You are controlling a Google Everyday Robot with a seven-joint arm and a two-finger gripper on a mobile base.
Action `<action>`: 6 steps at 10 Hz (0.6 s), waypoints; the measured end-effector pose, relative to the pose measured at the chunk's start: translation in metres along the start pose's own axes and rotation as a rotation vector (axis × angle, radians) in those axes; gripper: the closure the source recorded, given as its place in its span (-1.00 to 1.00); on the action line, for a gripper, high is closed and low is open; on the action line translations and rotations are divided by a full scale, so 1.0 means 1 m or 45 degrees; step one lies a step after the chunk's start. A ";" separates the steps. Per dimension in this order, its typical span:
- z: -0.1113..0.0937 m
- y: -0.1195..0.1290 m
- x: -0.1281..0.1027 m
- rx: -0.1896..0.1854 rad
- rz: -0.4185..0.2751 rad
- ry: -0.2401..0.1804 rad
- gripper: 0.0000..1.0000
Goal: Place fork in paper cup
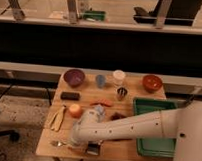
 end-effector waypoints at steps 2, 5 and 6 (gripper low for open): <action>-0.013 0.000 -0.010 0.025 -0.011 -0.036 1.00; -0.045 -0.003 -0.021 0.080 -0.034 -0.065 1.00; -0.065 -0.007 -0.023 0.110 -0.038 -0.074 1.00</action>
